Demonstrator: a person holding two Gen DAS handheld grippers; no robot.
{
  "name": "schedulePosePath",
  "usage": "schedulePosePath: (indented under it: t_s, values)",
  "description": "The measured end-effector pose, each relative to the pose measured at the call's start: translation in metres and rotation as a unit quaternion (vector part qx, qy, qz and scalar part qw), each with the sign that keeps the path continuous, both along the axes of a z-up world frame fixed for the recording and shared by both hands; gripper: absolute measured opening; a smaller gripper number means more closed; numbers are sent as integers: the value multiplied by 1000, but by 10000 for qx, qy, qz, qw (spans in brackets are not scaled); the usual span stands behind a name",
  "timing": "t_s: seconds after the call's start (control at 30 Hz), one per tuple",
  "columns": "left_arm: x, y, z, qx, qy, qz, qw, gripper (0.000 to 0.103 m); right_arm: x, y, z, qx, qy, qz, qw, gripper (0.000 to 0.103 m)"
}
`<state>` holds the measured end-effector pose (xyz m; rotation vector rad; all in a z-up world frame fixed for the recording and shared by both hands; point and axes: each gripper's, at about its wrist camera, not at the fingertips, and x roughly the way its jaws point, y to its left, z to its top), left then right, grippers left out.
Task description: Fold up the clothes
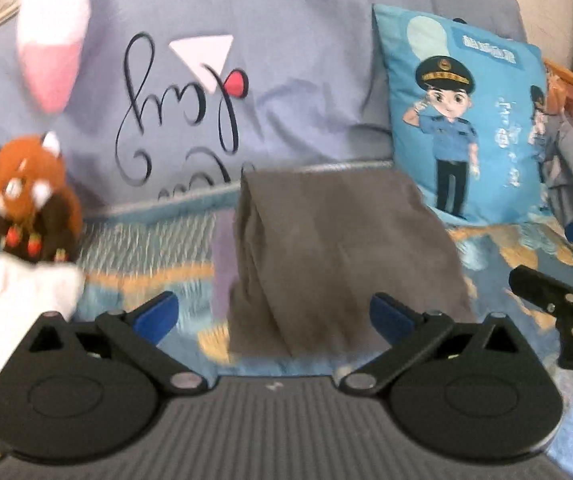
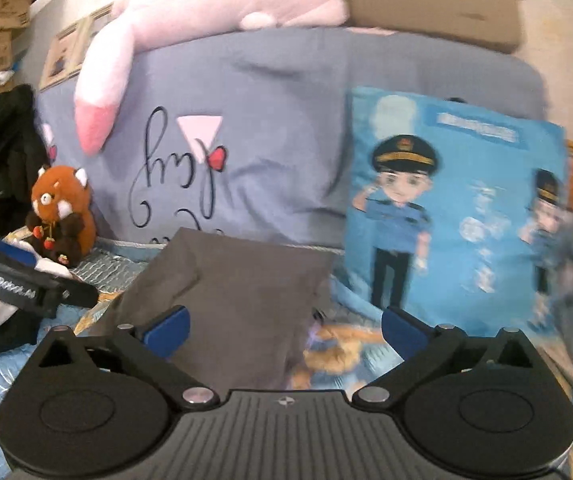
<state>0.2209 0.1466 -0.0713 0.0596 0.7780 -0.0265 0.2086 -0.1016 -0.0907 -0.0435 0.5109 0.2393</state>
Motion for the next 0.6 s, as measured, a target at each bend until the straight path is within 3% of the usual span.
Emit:
schedulePosePath:
  t_s: [0.07, 0.23, 0.4, 0.6]
  values:
    - [-32, -9, 10, -157, 28, -23, 9999, 103, -25, -5, 8, -44, 70, -210, 9997, 103]
    - [-102, -43, 41, 94, -20, 134, 9999, 103, -91, -25, 36, 36, 225, -473, 9986, 103]
    - [-165, -68, 76, -101, -299, 183, 9993, 103, -140, -46, 59, 507, 438, -607, 9959, 103]
    - [-221, -97, 93, 189, -475, 140, 9986, 103, -184, -55, 69, 649, 322, -751, 9945, 103]
